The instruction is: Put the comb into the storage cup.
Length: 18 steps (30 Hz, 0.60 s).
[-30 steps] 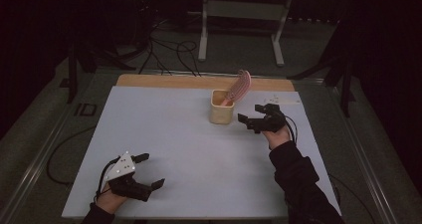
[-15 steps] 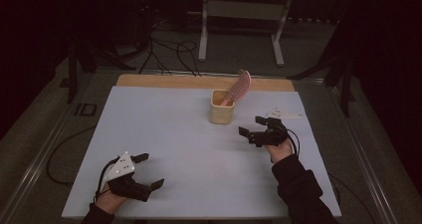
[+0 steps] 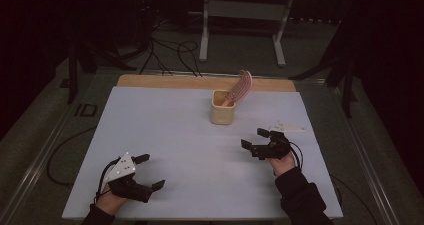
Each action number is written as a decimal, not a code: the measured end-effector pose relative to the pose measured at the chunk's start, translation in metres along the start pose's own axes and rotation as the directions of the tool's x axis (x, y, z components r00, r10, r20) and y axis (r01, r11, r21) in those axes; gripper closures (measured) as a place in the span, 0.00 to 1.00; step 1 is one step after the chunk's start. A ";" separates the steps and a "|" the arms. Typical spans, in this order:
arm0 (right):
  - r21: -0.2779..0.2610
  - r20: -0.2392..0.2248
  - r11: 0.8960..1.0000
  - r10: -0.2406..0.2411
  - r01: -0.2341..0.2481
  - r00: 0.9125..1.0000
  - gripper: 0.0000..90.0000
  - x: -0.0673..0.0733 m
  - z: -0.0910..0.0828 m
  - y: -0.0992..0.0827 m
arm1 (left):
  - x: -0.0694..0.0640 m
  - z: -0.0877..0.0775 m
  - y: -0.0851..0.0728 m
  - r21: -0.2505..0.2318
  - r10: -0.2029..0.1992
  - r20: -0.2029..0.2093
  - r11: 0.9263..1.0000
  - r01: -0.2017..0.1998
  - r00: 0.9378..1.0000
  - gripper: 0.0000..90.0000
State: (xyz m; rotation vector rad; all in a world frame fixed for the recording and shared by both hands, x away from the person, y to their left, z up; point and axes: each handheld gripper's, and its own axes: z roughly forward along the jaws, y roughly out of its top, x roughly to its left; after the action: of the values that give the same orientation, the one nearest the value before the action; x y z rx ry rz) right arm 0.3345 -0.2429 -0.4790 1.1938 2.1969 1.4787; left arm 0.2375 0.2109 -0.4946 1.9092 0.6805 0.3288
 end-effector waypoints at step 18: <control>0.030 -0.009 0.999 -0.024 0.024 1.000 0.11 0.007 -0.017 -0.035 | 0.001 -0.001 0.000 -0.003 -0.007 -0.002 1.000 0.007 1.000 0.00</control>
State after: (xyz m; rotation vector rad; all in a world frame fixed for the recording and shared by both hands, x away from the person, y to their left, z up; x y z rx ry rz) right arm 0.3029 -0.2546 -0.4994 1.1681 2.2386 1.4493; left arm 0.2378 0.2118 -0.4942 1.9032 0.6873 0.3275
